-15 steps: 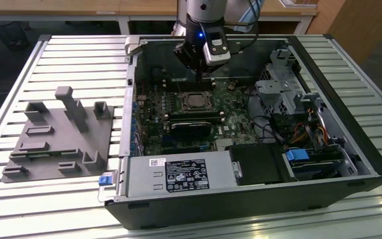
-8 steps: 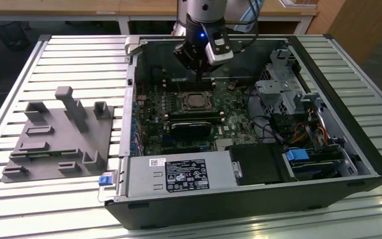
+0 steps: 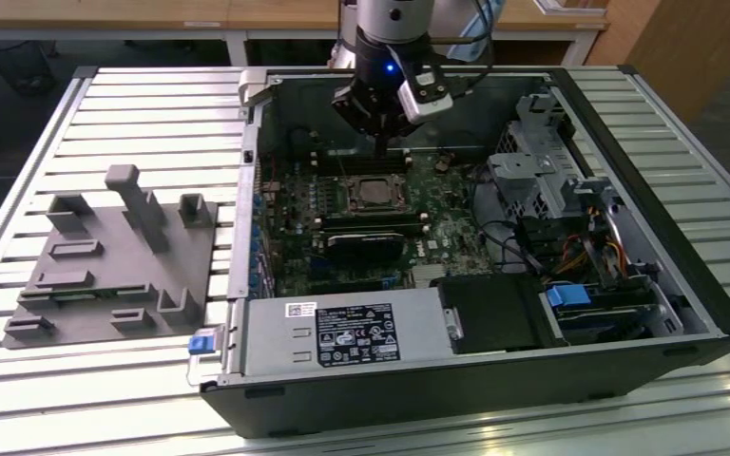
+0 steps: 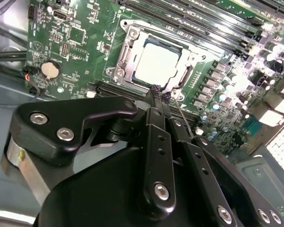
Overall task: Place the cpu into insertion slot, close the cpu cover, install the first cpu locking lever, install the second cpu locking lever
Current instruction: 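Install the first cpu locking lever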
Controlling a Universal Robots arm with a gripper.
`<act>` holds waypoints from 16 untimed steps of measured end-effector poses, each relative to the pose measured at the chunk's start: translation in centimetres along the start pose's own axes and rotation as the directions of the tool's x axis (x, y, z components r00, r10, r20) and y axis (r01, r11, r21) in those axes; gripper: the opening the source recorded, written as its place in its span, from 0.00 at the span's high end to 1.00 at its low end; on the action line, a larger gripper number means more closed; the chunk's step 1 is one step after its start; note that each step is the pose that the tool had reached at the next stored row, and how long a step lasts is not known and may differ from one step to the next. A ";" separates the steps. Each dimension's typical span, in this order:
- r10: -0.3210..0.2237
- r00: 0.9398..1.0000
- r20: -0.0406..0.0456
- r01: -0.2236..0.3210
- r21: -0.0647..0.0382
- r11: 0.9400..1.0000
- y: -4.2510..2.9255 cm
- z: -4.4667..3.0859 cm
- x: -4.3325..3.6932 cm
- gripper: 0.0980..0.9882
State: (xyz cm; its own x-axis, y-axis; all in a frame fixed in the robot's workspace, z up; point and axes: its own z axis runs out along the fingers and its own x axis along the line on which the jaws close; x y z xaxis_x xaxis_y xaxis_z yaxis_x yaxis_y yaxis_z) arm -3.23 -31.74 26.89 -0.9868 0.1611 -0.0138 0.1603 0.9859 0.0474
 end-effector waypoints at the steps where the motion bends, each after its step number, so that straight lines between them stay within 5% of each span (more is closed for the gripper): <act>1: -0.005 1.000 0.001 0.005 0.000 1.000 -0.01 0.00 0.00 0.99; 10: -0.021 1.000 0.007 0.021 -0.002 1.000 -0.15 0.01 0.80 0.99; 16: -0.060 0.998 0.005 0.060 -0.012 0.998 -0.26 0.13 1.41 0.99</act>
State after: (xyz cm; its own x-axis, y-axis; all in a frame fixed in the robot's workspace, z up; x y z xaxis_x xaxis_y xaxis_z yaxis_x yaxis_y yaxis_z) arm -4.66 -31.76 26.73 -0.9945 0.1023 -0.0214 0.1009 0.9932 0.0586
